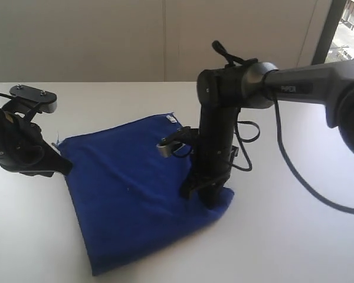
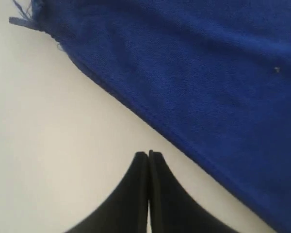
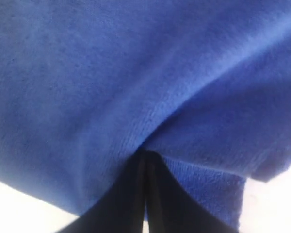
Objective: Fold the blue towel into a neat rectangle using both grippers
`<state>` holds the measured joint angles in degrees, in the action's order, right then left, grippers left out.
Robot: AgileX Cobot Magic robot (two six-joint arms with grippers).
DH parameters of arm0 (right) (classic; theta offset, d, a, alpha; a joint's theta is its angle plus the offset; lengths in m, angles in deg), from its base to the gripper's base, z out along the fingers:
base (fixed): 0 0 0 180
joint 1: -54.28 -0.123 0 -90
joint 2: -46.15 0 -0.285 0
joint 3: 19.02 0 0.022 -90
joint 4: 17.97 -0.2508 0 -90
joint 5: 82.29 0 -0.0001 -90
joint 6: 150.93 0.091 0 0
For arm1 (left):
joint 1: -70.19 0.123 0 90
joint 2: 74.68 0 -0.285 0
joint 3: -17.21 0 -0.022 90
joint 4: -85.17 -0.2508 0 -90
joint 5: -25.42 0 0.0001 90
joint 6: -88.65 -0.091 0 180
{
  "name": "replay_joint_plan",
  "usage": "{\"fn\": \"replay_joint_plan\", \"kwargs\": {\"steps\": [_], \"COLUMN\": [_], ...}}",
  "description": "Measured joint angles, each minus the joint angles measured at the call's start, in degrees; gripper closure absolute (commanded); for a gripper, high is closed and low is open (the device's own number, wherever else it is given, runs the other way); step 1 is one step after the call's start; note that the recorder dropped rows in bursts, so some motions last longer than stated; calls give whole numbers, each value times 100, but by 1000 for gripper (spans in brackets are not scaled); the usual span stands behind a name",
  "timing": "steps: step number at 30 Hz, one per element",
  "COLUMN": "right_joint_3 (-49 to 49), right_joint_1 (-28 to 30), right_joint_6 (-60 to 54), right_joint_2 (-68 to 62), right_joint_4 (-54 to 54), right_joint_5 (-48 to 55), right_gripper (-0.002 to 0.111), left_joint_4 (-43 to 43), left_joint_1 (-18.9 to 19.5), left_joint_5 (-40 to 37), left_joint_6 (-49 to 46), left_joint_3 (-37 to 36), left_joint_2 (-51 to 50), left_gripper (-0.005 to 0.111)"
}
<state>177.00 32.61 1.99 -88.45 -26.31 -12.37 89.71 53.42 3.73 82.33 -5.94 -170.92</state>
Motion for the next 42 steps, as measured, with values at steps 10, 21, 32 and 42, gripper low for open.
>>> {"fn": "replay_joint_plan", "kwargs": {"steps": [10,21,32,42], "right_joint_3": [-49,54,1985,2354], "right_joint_1": [-521,-333,788,871], "right_joint_6": [456,535,-676,-314], "right_joint_2": [338,966,-1008,-1489], "right_joint_4": [16,440,-2756,-1968], "right_joint_5": [0,-1216,-1549,-1629], "right_gripper": [108,108,108,108], "left_joint_4": [17,986,1836,1847], "left_joint_1": [0,0,0,0], "left_joint_5": [12,-316,-616,-548], "left_joint_6": [0,-789,-1590,-1726], "left_joint_3": [0,0,0,0], "left_joint_2": [0,-84,-204,-204], "left_gripper": [107,107,107,107]}}
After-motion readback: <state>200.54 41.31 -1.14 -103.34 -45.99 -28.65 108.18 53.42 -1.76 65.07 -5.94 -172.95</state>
